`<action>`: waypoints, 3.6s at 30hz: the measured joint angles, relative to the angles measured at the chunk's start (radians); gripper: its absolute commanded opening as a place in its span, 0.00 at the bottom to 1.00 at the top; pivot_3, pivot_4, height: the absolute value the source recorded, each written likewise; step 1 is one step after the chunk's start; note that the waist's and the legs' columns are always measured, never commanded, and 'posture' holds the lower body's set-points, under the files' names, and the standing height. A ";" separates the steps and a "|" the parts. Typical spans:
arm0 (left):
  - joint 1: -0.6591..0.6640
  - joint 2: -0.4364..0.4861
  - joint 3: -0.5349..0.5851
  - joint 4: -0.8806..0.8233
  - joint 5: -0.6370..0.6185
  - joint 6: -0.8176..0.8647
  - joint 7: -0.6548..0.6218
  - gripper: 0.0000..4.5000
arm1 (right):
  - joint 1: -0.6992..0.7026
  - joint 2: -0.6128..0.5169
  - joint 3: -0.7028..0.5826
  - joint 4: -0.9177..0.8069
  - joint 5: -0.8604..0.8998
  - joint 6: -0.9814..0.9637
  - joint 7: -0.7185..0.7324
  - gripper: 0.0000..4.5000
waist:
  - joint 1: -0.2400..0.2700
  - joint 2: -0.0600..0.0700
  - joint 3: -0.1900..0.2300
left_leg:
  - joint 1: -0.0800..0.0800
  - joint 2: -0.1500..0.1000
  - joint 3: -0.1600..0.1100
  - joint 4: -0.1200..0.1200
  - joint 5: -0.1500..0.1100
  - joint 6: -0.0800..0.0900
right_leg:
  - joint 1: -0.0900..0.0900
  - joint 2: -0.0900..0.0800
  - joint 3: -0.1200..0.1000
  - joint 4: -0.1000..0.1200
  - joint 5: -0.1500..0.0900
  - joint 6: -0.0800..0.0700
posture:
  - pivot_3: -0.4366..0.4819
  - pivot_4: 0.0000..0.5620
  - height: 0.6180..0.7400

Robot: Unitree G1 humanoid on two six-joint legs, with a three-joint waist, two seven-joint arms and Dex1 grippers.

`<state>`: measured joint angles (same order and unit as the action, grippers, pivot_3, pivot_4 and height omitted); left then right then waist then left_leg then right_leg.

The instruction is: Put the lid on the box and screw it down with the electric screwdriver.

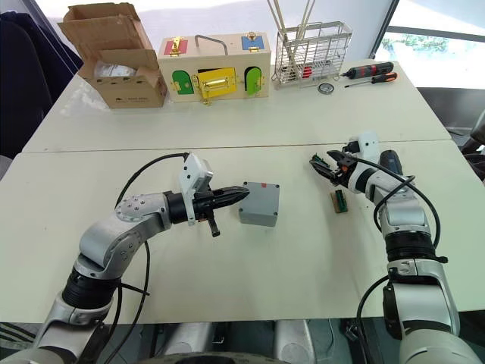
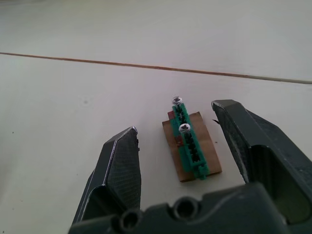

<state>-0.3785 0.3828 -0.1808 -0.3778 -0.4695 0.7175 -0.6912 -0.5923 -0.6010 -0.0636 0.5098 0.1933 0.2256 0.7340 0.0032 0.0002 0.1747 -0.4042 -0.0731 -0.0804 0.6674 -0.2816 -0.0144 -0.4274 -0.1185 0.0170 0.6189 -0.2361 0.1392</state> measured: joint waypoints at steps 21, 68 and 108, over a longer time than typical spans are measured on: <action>0.014 0.008 -0.004 -0.018 0.003 0.000 0.003 0.00 | -0.019 0.019 -0.026 0.038 -0.008 -0.011 -0.016 0.03 | -0.001 0.000 0.000 | 0.000 0.000 0.000 0.000 0.000 0.000 | 0.000 0.000 0.000 0.000 0.000 0.000 | 0.48 0.27 0.95; 0.089 0.135 0.076 -0.114 -0.109 0.080 -0.002 0.00 | 0.305 0.014 -0.010 -0.819 0.335 0.504 -0.013 0.03 | 0.007 0.000 0.000 | 0.000 0.001 -0.001 0.000 0.000 0.000 | 0.000 0.000 0.001 0.001 0.000 0.000 | 0.48 0.27 0.95; 0.065 0.103 0.059 -0.095 -0.097 0.059 -0.005 0.00 | 0.292 -0.053 -0.009 -0.782 0.267 0.443 -0.004 1.00 | 0.010 0.000 0.000 | 0.000 0.001 -0.001 0.000 0.000 0.000 | 0.000 0.000 0.001 0.001 0.000 0.000 | 0.48 0.27 0.95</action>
<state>-0.3139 0.4855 -0.1220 -0.4725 -0.5667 0.7767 -0.6960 -0.2999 -0.6538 -0.0725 -0.2719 0.4606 0.6681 0.7295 0.0128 0.0004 0.1747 -0.4042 -0.0725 -0.0812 0.6676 -0.2817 -0.0141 -0.4276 -0.1188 0.0176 0.6202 -0.2362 0.1391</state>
